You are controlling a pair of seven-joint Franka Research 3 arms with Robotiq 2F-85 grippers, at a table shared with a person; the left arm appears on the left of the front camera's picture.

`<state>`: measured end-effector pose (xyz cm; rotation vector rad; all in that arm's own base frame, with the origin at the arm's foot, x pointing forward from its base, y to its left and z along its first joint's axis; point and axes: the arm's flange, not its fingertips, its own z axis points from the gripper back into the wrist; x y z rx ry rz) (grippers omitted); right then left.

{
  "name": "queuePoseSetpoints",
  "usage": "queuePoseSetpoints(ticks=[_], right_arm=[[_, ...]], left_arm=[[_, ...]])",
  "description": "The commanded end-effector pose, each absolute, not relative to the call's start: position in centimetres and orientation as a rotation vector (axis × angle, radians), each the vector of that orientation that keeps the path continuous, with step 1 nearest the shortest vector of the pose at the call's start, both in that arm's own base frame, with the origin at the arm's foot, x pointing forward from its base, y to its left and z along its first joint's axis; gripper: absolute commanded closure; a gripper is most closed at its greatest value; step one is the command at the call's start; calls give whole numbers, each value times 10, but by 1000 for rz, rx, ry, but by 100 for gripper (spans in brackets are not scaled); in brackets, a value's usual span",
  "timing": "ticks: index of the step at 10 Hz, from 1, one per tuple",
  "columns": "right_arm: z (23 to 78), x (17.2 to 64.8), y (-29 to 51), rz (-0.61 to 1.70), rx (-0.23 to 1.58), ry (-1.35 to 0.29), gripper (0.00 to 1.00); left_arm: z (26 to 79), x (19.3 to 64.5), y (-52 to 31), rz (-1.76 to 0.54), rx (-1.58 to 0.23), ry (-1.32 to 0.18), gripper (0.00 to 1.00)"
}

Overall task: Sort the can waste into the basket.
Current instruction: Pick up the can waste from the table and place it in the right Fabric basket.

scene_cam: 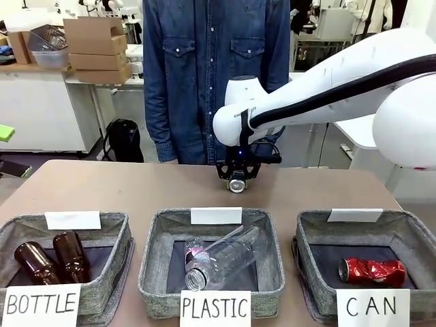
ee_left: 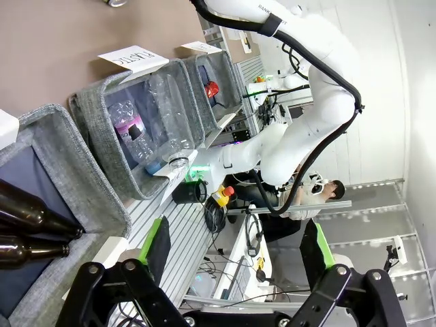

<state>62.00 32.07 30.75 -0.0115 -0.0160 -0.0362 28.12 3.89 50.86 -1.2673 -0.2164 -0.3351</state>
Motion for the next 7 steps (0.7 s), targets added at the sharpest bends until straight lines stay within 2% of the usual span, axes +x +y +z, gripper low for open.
queuePoseSetpoints(ticks=[1, 2, 3, 7], right_arm=[[307, 615, 319, -67, -50, -50, 100], [306, 615, 318, -55, -44, -53, 95], [306, 615, 318, -55, -51, -54, 100], [323, 606, 302, -45, -17, -83, 100]], left_arm=[[510, 279, 38, -332, -1271, -210, 0], [510, 279, 38, -332, -1271, -210, 0], [510, 279, 38, -332, -1271, -210, 0], [510, 279, 38, -332, -1271, -210, 0]])
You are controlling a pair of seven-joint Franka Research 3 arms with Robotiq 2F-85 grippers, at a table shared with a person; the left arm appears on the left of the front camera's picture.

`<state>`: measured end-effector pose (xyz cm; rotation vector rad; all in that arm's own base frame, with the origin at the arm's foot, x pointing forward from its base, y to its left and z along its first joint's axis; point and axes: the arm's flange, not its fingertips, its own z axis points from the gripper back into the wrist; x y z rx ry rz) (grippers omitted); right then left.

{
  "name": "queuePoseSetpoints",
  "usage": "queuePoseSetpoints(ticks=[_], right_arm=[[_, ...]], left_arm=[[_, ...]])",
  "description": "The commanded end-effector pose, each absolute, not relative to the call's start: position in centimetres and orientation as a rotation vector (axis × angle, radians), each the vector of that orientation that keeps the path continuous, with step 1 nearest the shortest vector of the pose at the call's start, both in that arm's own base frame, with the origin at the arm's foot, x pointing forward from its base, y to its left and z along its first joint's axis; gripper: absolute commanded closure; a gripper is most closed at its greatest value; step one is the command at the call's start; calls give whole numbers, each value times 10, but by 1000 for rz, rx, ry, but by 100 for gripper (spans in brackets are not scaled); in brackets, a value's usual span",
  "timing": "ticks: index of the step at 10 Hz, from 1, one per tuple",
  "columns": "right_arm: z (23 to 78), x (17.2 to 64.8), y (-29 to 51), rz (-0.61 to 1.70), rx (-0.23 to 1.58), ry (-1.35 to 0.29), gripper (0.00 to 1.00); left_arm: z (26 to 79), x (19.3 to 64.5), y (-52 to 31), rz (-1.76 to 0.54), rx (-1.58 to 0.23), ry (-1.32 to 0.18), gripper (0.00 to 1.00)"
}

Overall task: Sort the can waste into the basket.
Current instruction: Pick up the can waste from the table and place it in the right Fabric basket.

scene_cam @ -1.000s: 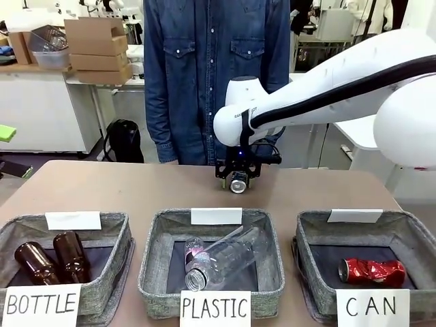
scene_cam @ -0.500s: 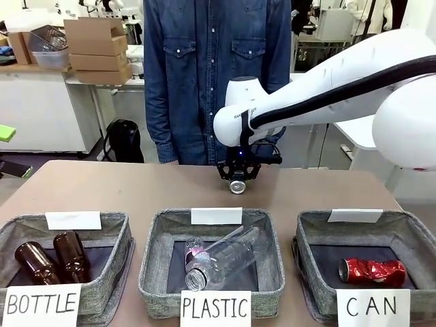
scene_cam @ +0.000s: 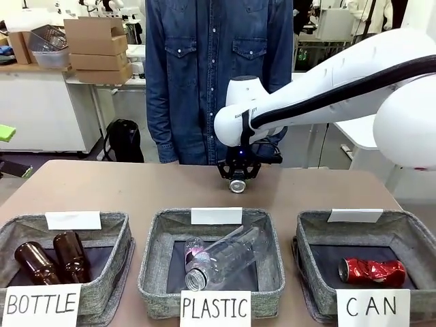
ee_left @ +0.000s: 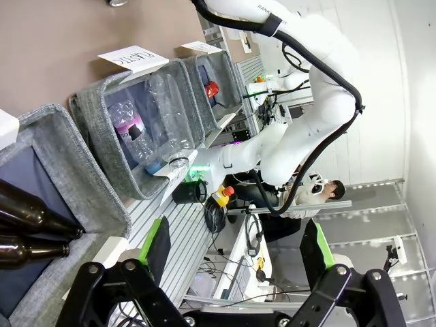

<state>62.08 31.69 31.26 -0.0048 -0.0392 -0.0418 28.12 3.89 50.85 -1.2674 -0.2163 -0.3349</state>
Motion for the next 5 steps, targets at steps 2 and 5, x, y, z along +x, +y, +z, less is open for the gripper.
queuePoseSetpoints(ticks=[2, 5], right_arm=[[393, 561, 263, 80, -14, -121, 100], [487, 443, 185, 239, 56, -199, 100]], left_arm=[[510, 279, 38, -332, -1271, -210, 0], [510, 279, 38, -332, -1271, -210, 0]])
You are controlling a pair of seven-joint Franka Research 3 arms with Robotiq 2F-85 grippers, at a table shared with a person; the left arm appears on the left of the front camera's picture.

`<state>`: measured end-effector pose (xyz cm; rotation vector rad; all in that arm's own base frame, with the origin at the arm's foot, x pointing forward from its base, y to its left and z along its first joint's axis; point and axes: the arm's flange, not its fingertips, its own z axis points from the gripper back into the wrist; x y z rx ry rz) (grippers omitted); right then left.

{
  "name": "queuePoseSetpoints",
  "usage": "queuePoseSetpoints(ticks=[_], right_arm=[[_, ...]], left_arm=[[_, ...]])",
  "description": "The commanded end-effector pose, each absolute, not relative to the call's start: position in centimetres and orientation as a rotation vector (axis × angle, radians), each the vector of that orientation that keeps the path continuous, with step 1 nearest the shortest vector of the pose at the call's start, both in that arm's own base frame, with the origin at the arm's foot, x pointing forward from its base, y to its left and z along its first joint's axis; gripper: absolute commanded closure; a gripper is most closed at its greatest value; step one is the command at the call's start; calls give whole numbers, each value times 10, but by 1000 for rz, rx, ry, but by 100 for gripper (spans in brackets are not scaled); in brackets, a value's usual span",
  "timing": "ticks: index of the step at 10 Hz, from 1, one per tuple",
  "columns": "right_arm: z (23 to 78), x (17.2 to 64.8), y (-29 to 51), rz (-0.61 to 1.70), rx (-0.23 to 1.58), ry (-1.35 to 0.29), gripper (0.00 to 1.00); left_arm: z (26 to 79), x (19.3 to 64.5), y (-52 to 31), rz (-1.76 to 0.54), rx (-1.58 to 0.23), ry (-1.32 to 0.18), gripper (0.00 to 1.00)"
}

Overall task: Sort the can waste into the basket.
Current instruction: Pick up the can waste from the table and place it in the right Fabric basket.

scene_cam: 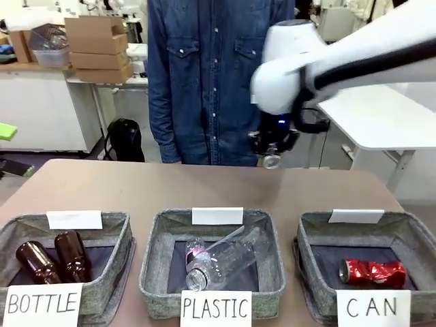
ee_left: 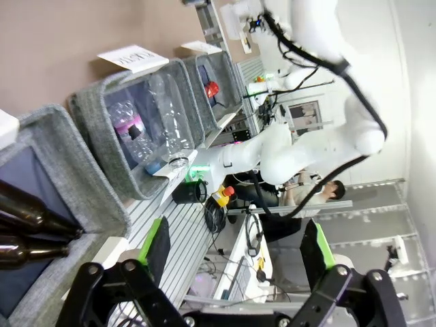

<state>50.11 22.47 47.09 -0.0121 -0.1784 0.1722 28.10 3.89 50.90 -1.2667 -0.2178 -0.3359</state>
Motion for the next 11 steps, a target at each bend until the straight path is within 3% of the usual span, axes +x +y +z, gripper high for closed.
queuePoseSetpoints(ticks=[1, 5, 8, 11], right_arm=[[495, 410, 165, 309, 86, -144, 100], [475, 295, 98, 305, 120, -33, 100], [454, 281, 87, 237, 126, 87, 100], [451, 284, 83, 230, 136, 86, 100]], left_arm=[[510, 279, 38, -332, -1271, -210, 0], [510, 279, 38, -332, -1271, -210, 0], [510, 279, 38, -332, -1271, -210, 0], [510, 279, 38, -332, -1271, -210, 0]])
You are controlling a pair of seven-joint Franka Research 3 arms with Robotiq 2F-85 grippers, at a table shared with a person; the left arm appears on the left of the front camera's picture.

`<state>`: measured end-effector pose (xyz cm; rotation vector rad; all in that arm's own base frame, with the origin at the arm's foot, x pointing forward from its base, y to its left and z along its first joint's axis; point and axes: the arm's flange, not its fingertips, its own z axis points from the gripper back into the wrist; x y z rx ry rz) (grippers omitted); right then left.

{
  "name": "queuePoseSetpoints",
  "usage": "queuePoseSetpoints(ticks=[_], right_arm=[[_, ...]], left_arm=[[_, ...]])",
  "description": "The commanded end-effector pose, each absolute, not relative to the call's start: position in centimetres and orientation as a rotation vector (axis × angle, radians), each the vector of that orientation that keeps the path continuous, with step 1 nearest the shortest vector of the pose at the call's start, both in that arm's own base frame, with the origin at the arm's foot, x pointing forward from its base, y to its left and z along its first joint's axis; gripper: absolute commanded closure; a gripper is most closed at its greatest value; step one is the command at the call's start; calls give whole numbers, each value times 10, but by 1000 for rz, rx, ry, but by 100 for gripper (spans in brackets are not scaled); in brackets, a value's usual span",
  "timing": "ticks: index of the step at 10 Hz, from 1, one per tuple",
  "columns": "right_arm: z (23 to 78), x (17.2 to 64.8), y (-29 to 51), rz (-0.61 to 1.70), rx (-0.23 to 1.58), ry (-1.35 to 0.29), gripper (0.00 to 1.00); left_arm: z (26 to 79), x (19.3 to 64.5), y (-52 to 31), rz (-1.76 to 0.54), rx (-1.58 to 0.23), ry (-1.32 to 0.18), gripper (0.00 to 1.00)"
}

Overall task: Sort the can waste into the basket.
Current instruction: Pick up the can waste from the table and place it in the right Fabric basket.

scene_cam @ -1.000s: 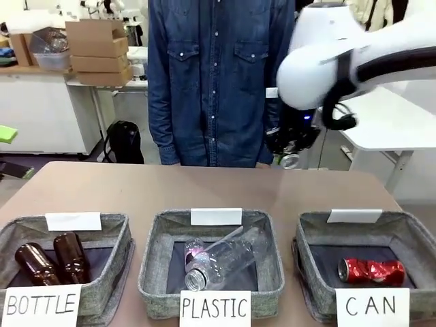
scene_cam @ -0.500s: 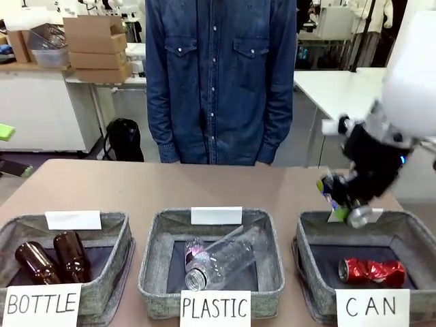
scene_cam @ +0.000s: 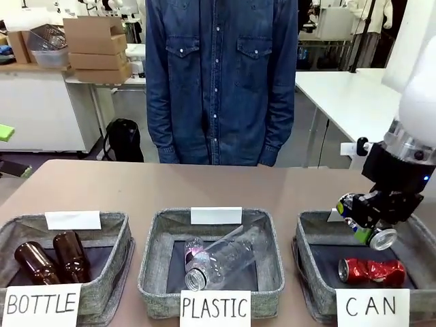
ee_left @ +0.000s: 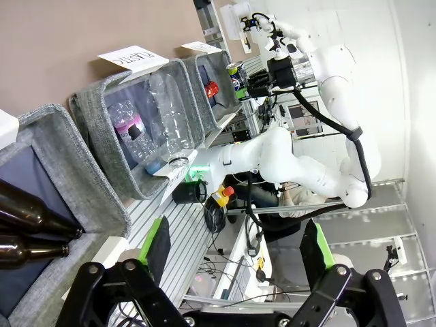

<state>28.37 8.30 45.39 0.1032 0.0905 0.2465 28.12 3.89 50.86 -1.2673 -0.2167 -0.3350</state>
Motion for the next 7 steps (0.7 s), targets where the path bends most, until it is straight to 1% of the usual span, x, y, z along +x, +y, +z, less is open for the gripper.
queuePoseSetpoints(ticks=[1, 2, 3, 7], right_arm=[[451, 286, 84, 220, 128, 88, 48], [451, 287, 84, 211, 114, 90, 3], [451, 287, 85, 202, 115, 93, 0], [448, 295, 85, 181, 115, 96, 0]], left_arm=[[510, 279, 38, -332, -1271, -210, 0], [510, 279, 38, -332, -1271, -210, 0], [510, 279, 38, -332, -1271, -210, 0], [510, 279, 38, -332, -1271, -210, 0]])
